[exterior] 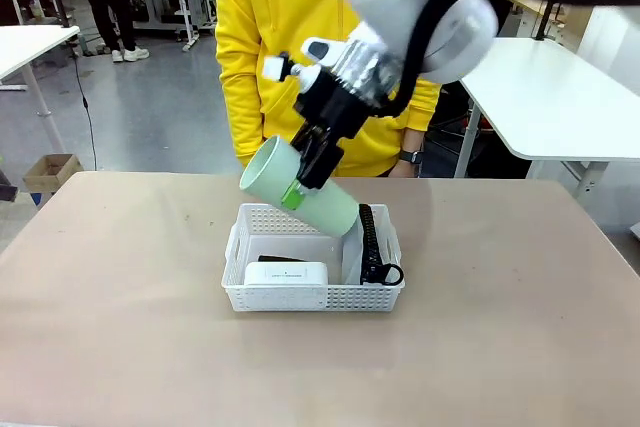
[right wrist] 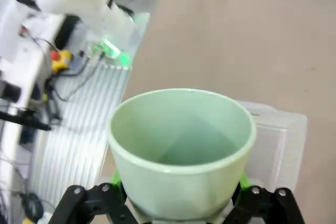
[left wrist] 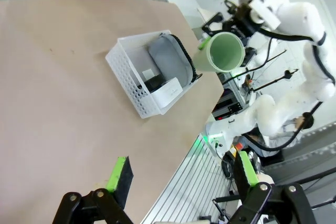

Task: Efficiently arrange items inside the basket to fit them all.
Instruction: Pick up the Reusable plastic cup and place it inside the Organizing basket.

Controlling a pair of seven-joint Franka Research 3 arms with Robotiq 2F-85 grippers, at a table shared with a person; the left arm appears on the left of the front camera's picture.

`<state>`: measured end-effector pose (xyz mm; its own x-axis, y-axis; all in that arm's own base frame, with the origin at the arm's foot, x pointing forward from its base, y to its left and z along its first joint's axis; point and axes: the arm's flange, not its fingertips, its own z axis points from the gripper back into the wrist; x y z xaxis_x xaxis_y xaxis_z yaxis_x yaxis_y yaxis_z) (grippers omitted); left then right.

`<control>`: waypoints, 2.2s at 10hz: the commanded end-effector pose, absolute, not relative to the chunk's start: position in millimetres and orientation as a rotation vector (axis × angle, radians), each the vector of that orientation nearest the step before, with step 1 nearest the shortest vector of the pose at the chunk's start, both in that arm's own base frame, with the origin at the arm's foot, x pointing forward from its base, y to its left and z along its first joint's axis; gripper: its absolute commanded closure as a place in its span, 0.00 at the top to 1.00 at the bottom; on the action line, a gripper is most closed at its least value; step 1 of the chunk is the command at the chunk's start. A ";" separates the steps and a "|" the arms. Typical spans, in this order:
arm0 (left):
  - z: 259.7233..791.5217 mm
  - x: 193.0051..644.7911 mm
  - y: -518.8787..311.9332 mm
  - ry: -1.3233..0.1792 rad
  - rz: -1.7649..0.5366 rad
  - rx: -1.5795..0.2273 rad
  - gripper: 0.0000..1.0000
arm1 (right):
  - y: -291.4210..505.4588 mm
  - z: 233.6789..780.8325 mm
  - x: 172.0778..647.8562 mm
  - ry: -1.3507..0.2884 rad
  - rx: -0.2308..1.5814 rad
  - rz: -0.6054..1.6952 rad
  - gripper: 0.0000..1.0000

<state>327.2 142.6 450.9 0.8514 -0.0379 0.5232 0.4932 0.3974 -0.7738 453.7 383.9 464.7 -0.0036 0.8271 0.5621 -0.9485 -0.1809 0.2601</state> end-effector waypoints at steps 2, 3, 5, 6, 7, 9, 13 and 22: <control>452.0 327.2 141.4 -0.496 -0.357 -1.135 1.00 | 393.1 444.2 486.0 -0.228 0.622 1.619 0.89; 452.0 327.2 141.4 -0.496 -0.357 -1.135 1.00 | 374.9 458.7 478.1 -0.274 0.605 1.638 0.89; 452.0 327.2 141.4 -0.496 -0.357 -1.135 1.00 | 393.9 434.8 483.2 -0.209 0.641 1.639 0.89; 452.0 327.2 141.4 -0.496 -0.357 -1.135 1.00 | 393.9 434.8 483.2 -0.209 0.641 1.639 0.89; 452.0 327.2 141.4 -0.496 -0.357 -1.135 1.00 | 393.9 434.8 483.2 -0.209 0.641 1.639 0.89; 452.0 327.2 141.4 -0.496 -0.357 -1.135 1.00 | 394.7 432.0 485.0 -0.212 0.643 1.642 0.89; 452.0 327.2 141.4 -0.496 -0.357 -1.135 1.00 | 437.2 415.7 507.0 0.000 0.470 1.577 0.89; 452.0 327.2 141.4 -0.496 -0.357 -1.135 1.00 | 483.1 386.1 510.2 0.167 0.249 1.456 0.89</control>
